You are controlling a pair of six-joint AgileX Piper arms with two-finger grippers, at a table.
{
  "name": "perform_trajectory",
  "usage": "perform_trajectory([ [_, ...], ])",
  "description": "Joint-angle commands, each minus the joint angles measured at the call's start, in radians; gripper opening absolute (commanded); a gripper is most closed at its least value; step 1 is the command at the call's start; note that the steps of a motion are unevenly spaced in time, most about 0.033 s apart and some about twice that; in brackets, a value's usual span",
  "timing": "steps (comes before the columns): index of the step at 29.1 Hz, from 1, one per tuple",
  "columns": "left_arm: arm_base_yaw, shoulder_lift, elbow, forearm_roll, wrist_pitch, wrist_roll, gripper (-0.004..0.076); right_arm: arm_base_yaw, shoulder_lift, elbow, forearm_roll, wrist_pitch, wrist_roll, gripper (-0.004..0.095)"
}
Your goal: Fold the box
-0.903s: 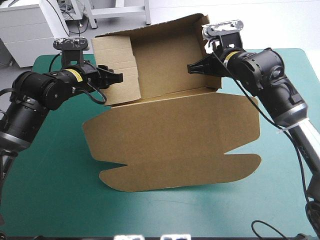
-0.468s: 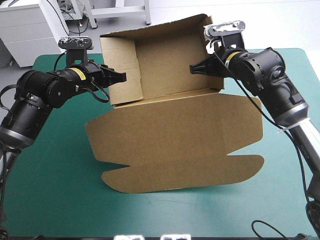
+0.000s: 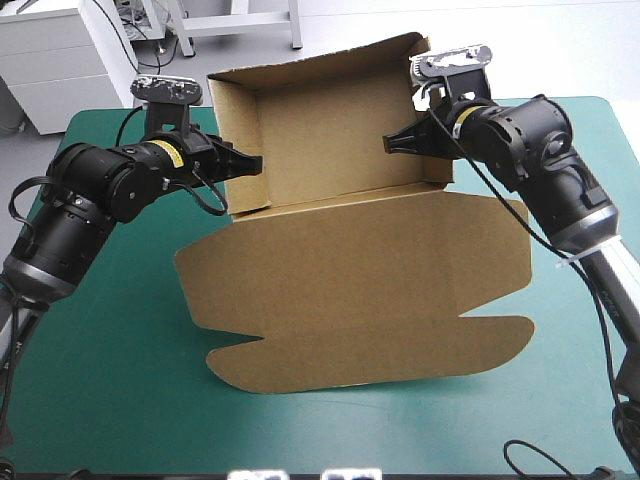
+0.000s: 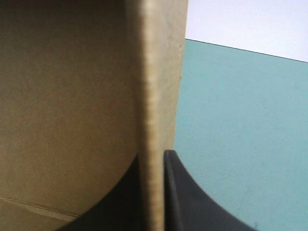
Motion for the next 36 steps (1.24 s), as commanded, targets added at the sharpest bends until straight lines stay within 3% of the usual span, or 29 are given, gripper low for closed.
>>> perform_trajectory([
  [1, -0.018, -0.011, -0.027, -0.01, -0.031, 0.018, -0.0008, 0.015, -0.049, -0.04, 0.112, -0.064, -0.061, -0.0018],
  [10, -0.018, 0.085, -0.029, 0.024, 0.154, 0.07, -0.0008, 0.015, 0.009, -0.04, 0.104, 0.096, -0.095, -0.0019],
  [18, -0.018, 0.138, -0.038, 0.064, 0.187, 0.112, -0.0008, 0.015, 0.089, -0.04, 0.189, 0.118, -0.107, -0.0019],
  [23, -0.015, 0.195, -0.101, 0.085, 0.31, 0.138, 0.0002, 0.015, 0.134, -0.04, 0.234, 0.152, -0.107, -0.0019],
  [25, -0.011, 0.219, -0.131, 0.072, 0.354, 0.148, 0.0057, 0.015, 0.136, -0.04, 0.248, 0.148, -0.107, -0.0019],
  [31, 0.028, 0.241, -0.156, 0.031, 0.392, 0.112, 0.0395, 0.015, 0.134, -0.04, 0.255, 0.162, -0.107, -0.0019],
  [36, 0.063, 0.241, -0.156, -0.1, 0.374, 0.095, 0.0425, 0.015, 0.134, -0.04, 0.26, 0.151, -0.107, -0.0019],
])
